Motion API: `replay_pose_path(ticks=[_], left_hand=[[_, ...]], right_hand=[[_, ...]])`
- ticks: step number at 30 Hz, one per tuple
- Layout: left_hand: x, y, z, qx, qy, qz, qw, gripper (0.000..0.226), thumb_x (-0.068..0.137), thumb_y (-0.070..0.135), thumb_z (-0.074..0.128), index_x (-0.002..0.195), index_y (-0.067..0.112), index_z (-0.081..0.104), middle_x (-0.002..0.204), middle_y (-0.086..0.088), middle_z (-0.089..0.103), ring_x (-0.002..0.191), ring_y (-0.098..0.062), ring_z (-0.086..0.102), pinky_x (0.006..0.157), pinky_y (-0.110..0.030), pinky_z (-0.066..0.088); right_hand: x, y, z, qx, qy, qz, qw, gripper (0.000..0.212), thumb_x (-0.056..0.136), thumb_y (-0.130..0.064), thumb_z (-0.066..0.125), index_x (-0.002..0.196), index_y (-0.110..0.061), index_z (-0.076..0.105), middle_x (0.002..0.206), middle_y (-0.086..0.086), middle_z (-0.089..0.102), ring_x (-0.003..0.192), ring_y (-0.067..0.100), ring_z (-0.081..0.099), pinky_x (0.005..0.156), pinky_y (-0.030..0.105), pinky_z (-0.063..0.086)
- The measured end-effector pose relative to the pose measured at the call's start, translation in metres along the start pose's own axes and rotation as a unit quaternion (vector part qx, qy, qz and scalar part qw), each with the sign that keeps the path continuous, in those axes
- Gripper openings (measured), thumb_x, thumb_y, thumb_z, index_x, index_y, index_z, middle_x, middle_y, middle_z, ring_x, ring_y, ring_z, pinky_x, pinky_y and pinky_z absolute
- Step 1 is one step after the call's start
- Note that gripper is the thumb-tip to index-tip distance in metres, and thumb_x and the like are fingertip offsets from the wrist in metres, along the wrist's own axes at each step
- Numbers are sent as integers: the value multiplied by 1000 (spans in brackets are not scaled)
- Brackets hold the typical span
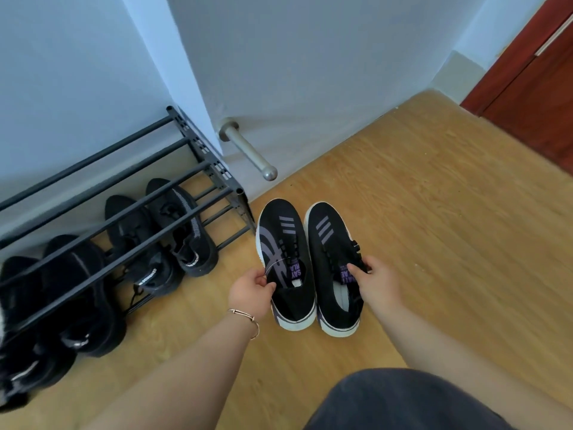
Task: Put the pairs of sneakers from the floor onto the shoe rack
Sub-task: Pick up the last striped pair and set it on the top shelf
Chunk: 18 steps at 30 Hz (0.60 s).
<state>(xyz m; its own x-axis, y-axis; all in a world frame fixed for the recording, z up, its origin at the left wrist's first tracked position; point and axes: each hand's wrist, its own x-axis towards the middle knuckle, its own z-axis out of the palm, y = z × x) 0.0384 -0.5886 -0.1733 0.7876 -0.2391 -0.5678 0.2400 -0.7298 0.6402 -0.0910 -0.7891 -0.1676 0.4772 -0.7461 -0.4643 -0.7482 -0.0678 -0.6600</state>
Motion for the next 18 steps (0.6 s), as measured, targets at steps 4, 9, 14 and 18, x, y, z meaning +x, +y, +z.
replay_pose_path(ticks=[4,9,14,18], left_hand=[[-22,-10,-23,-13,-26,21,999,19,88,11,67,98,26,64,80,3,62,85,-26,70,77,-43,61],[-58,-36,-46,-42,-40,27,998,20,89,9,66,106,18,66,79,-2,61,73,-23,68,72,-40,62],[-94,-69,-80,-74,-5,37,997,18,87,12,68,102,22,68,79,1,62,76,-24,71,71,-42,62],[-121,-84,-124,-110,28,33,993,20,89,10,68,105,21,68,85,-1,64,76,-19,72,67,-33,64]], right_hand=[[-43,4,5,15,16,7,1000,8,94,-28,63,98,-22,65,88,-1,69,79,17,64,66,36,52],[-93,1,6,24,32,6,999,15,93,-29,64,101,-18,68,90,0,70,86,22,65,64,36,49],[-130,-19,12,-7,12,-28,1000,16,90,-30,66,91,-14,69,87,6,71,84,27,65,74,44,52],[-155,-58,18,-8,-37,-69,997,16,89,-28,67,79,-17,65,80,6,68,80,30,63,63,35,41]])
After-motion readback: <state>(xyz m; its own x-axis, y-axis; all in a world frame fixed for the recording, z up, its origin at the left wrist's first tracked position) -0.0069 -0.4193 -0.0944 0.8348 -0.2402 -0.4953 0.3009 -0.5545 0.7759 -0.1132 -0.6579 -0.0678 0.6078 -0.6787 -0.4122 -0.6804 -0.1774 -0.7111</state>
